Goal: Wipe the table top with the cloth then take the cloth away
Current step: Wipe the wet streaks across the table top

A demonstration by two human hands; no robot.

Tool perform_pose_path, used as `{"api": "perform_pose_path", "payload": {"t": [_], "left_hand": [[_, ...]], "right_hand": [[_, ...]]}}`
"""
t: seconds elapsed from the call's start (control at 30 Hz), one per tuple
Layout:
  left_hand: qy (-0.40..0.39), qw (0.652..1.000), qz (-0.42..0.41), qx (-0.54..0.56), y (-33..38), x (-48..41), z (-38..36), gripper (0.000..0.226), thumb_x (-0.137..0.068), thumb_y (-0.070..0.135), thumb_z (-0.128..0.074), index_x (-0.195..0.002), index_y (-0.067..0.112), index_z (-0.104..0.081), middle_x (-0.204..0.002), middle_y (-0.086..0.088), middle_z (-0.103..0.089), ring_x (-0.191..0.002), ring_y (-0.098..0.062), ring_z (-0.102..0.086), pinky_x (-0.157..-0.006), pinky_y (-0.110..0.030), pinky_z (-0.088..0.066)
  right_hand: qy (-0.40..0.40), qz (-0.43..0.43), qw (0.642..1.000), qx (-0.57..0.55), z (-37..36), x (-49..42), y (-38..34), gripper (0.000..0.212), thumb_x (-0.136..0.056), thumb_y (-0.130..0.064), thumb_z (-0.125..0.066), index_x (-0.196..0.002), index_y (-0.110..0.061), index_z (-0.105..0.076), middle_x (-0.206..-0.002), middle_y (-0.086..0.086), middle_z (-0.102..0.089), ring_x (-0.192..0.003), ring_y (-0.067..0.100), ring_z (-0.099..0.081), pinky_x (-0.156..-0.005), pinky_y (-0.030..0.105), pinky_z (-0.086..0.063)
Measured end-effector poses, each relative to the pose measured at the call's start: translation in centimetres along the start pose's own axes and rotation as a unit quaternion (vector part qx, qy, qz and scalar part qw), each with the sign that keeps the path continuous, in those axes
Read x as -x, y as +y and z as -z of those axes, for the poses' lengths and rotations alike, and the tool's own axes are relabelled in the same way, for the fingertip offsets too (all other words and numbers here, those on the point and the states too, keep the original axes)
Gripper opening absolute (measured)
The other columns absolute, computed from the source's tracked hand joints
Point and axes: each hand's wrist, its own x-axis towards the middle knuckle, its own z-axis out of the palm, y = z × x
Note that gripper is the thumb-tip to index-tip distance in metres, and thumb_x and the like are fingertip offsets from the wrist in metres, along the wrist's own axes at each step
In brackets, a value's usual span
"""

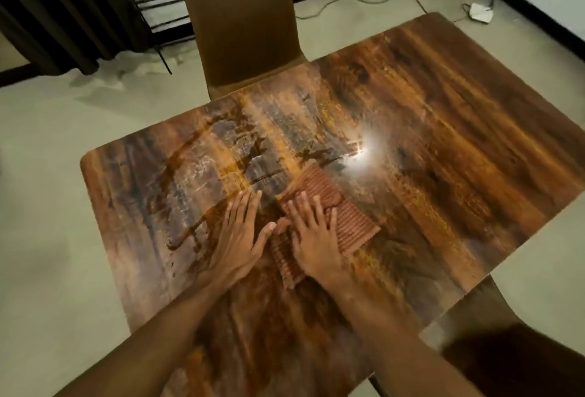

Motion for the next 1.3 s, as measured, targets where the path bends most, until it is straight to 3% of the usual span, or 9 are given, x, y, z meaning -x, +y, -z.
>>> {"api": "perform_pose_path", "payload": {"t": [0.1, 0.23, 0.3, 0.43, 0.5, 0.7, 0.9, 1.13, 1.3], "left_hand": [[-0.025, 0.999, -0.042, 0.014, -1.9, 1.1, 0.8, 0.074, -0.1, 0.063, -0.023, -0.161, 0.024, -0.01, -0.17, 0.001, -0.003, -0.156, -0.012, 0.004, -0.127, -0.04, 0.0], [-0.035, 0.996, -0.064, 0.05, -4.1, 3.3, 2.2, 0.072, -0.101, 0.064, -0.025, -0.16, 0.031, -0.002, -0.169, 0.007, 0.003, -0.155, -0.007, 0.01, -0.125, -0.037, 0.005], [-0.036, 0.996, -0.07, 0.052, -5.1, 4.8, 3.0, 0.072, -0.101, 0.065, -0.024, -0.16, 0.033, 0.0, -0.17, 0.007, 0.002, -0.155, -0.009, 0.009, -0.126, -0.039, 0.003], [-0.065, 0.993, -0.084, 0.047, -5.0, 7.3, 3.1, 0.077, -0.097, 0.071, -0.017, -0.161, 0.029, -0.006, -0.17, 0.003, -0.002, -0.156, -0.012, 0.006, -0.127, -0.045, -0.001], [-0.069, 0.992, -0.095, 0.048, -4.2, 7.9, 2.8, 0.079, -0.096, 0.071, -0.017, -0.161, 0.025, -0.01, -0.17, 0.001, -0.002, -0.156, -0.013, 0.006, -0.127, -0.041, 0.003], [-0.087, 0.987, -0.13, 0.026, -0.9, 9.2, 1.7, 0.076, -0.098, 0.067, -0.018, -0.161, 0.026, -0.005, -0.169, 0.003, 0.004, -0.154, -0.009, 0.012, -0.126, -0.04, 0.005], [-0.093, 0.984, -0.154, 0.006, 2.0, 11.3, -0.7, 0.075, -0.098, 0.065, -0.018, -0.161, 0.024, -0.009, -0.17, 0.0, -0.002, -0.155, -0.01, 0.009, -0.126, -0.038, 0.005], [-0.072, 0.987, -0.14, -0.001, 6.4, 14.3, -3.0, 0.072, -0.1, 0.062, -0.026, -0.16, 0.025, -0.012, -0.169, 0.002, -0.005, -0.155, -0.01, 0.006, -0.127, -0.039, 0.003], [-0.065, 0.99, -0.124, -0.019, 7.2, 16.7, -3.3, 0.075, -0.099, 0.063, -0.025, -0.16, 0.021, -0.017, -0.169, -0.003, -0.011, -0.156, -0.015, -0.001, -0.127, -0.044, -0.002]], "right_hand": [[0.004, 0.041, 0.999, 0.005, -1.9, 5.1, -2.2, 0.06, -0.107, -0.046, -0.023, -0.164, -0.033, -0.01, -0.173, -0.004, -0.001, -0.16, 0.024, 0.001, -0.125, 0.058, -0.003], [0.031, -0.245, 0.967, -0.061, 1.5, 5.7, 4.7, 0.056, -0.111, -0.036, -0.029, -0.164, -0.029, -0.015, -0.173, 0.001, 0.0, -0.159, 0.028, 0.002, -0.125, 0.059, -0.007], [0.042, -0.301, 0.95, -0.07, 1.3, 6.9, 2.5, 0.058, -0.11, -0.036, -0.029, -0.165, -0.026, -0.011, -0.173, 0.004, 0.003, -0.159, 0.031, 0.005, -0.126, 0.059, -0.003], [-0.01, -0.087, 0.996, -0.013, -4.4, 14.4, -10.3, 0.061, -0.109, -0.043, -0.027, -0.165, -0.03, -0.006, -0.173, 0.002, 0.007, -0.159, 0.03, 0.005, -0.126, 0.059, -0.002], [-0.019, -0.034, 0.999, -0.011, -5.0, 16.2, -10.3, 0.059, -0.11, -0.05, -0.02, -0.164, -0.034, -0.005, -0.173, -0.003, 0.008, -0.159, 0.023, 0.007, -0.125, 0.056, -0.005], [0.003, -0.253, 0.966, -0.057, 0.1, 12.6, 0.4, 0.059, -0.11, -0.046, -0.022, -0.164, -0.032, -0.002, -0.172, -0.003, 0.011, -0.159, 0.025, 0.012, -0.127, 0.057, -0.002], [-0.019, 0.019, 0.999, -0.04, -4.7, 20.6, -6.4, 0.061, -0.109, -0.05, -0.019, -0.163, -0.035, 0.005, -0.172, -0.007, 0.015, -0.159, 0.023, 0.003, -0.127, 0.056, -0.009], [-0.012, -0.181, 0.983, -0.039, 1.1, 17.4, 9.6, 0.059, -0.11, -0.043, -0.023, -0.165, -0.029, -0.004, -0.173, 0.001, 0.008, -0.159, 0.029, 0.008, -0.128, 0.055, -0.003], [-0.023, 0.009, 0.999, -0.025, -3.5, 23.9, 0.5, 0.064, -0.104, -0.045, -0.022, -0.165, -0.03, -0.006, -0.173, 0.0, -0.001, -0.159, 0.028, 0.002, -0.127, 0.057, -0.005]]}}
